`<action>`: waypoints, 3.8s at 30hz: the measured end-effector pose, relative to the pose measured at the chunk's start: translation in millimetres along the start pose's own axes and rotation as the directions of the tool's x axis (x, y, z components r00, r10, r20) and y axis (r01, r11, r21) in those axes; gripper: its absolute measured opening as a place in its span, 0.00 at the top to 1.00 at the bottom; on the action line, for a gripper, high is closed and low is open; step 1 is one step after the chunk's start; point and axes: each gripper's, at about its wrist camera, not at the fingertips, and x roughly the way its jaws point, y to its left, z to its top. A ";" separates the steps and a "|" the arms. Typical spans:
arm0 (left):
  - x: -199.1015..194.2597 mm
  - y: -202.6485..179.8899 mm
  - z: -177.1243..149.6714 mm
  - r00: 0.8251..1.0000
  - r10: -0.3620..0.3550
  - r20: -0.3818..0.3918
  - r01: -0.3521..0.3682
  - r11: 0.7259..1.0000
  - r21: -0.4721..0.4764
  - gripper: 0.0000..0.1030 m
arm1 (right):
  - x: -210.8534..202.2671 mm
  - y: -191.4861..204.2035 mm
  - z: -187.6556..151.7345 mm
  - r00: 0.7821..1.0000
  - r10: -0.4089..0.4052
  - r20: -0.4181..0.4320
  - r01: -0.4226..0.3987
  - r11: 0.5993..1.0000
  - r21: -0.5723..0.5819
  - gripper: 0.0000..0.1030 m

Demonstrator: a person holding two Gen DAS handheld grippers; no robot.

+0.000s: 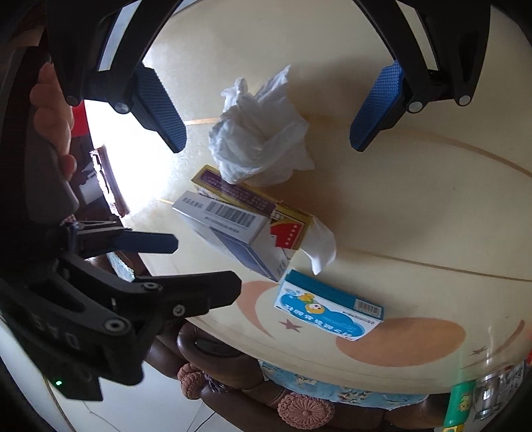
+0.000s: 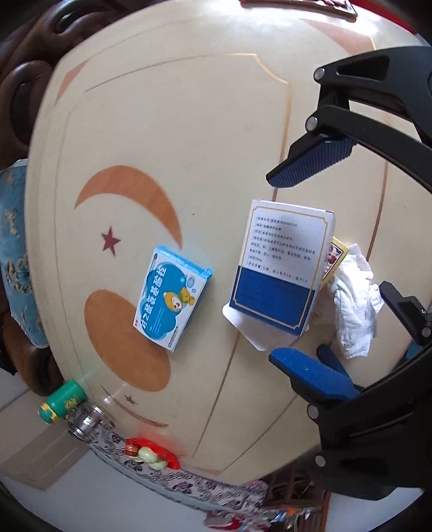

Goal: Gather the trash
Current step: 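Close the left tool on the crumpled white tissue while the right tool moves over the blue cigarette box, then hold the tissue in the left tool while the right tool hovers over the cigarette box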

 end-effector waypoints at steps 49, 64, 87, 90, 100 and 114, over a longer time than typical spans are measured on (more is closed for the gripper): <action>6.3 -7.0 11.8 0.999 -0.010 -0.040 0.008 0.998 -0.059 0.66 | 20.2 -8.7 -2.7 0.995 0.036 -0.089 -0.033 0.999 0.041 0.24; 5.9 -1.7 12.3 0.999 -0.021 -0.043 0.018 0.998 -0.066 0.66 | 33.3 23.6 1.7 0.991 -0.110 -0.080 0.104 0.992 -0.069 0.13; -14.3 -5.2 1.7 1.000 0.005 -0.012 -0.005 1.000 -0.028 0.78 | -10.1 13.6 -6.1 0.990 -0.131 0.050 0.135 0.988 -0.079 0.17; -14.6 -6.2 3.0 1.000 0.002 -0.010 -0.002 0.999 -0.039 0.78 | -2.1 15.4 -5.7 0.989 -0.143 0.041 0.146 0.985 -0.089 0.17; -8.9 -1.2 9.2 1.000 -0.005 -0.024 0.004 0.999 -0.038 0.78 | 23.9 14.8 -14.1 0.985 -0.172 -0.005 0.170 0.979 -0.116 0.16; 1.1 -1.8 12.3 0.999 -0.016 -0.035 0.015 1.000 -0.025 0.78 | 28.2 15.0 -15.0 0.974 -0.226 0.008 0.225 0.964 -0.141 0.16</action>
